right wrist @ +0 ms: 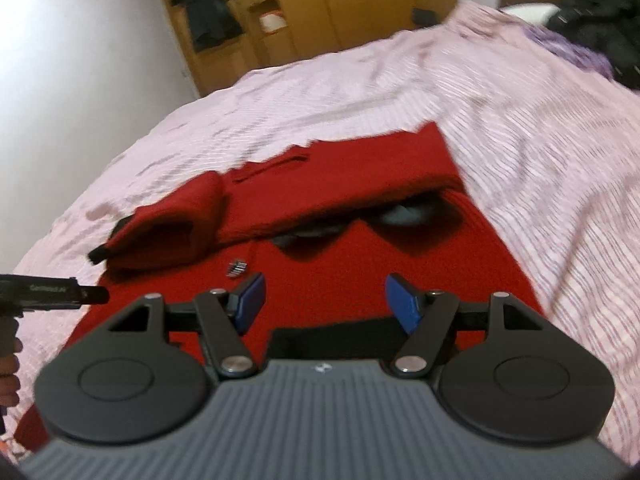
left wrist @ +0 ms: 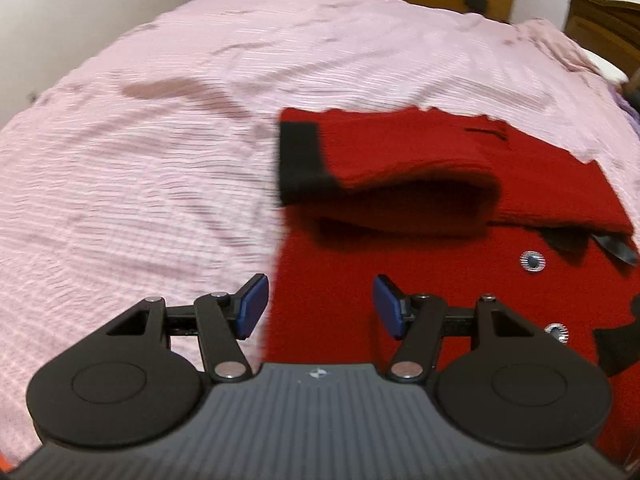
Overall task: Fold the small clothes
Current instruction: 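Lay the folded sleeve onto the cardigan and open the left gripper, then move the right gripper to the black cuff of the folded sleeve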
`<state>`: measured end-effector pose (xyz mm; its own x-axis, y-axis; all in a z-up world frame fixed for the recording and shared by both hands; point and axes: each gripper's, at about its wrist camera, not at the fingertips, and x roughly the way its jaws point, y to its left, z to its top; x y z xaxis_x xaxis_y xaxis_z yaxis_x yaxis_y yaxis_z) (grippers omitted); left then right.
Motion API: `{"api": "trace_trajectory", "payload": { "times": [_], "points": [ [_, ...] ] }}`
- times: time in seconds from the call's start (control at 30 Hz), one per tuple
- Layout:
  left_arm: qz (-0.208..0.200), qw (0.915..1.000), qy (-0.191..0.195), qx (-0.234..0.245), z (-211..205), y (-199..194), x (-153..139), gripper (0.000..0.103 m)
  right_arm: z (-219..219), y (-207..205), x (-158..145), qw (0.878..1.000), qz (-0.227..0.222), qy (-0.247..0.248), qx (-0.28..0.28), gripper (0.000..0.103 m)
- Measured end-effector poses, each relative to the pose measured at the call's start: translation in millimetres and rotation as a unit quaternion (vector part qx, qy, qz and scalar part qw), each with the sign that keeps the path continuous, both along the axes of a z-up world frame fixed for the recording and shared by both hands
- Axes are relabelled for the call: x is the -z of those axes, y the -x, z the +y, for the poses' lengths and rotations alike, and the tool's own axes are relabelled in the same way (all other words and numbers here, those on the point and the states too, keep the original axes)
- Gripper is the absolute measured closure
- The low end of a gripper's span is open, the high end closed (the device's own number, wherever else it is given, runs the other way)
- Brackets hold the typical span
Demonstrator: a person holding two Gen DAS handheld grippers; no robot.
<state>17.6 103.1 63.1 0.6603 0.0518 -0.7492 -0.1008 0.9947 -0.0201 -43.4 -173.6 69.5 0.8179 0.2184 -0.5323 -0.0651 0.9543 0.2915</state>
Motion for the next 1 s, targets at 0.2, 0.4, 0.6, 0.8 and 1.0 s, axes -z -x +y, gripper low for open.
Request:
{"api": "trace_trajectory", "payload": {
  "times": [0.2,0.4,0.6,0.8,1.0],
  "points": [
    [0.000,0.9998,0.001,-0.021,24.4,13.0,-1.0,0.037,51.3,-17.6,-17.7,0.996,-0.022,0.047,-0.076,0.033],
    [0.007,0.9990,0.005,-0.044,42.7,18.7,3.9,0.037,110.7,-36.4,-26.1,0.981,-0.039,0.111,-0.157,0.036],
    [0.015,0.9979,0.023,-0.058,55.7,19.3,8.7,0.037,161.1,-63.4,-27.8,0.953,-0.068,0.212,-0.205,0.036],
    [0.019,0.9974,0.032,-0.061,58.7,16.8,12.5,0.037,192.5,-87.2,-19.8,0.925,-0.081,0.292,-0.229,0.036],
    [0.019,0.9975,0.032,-0.061,58.5,15.7,14.7,0.037,206.3,-104.2,-11.5,0.915,-0.088,0.324,-0.223,0.036]
  ]
}}
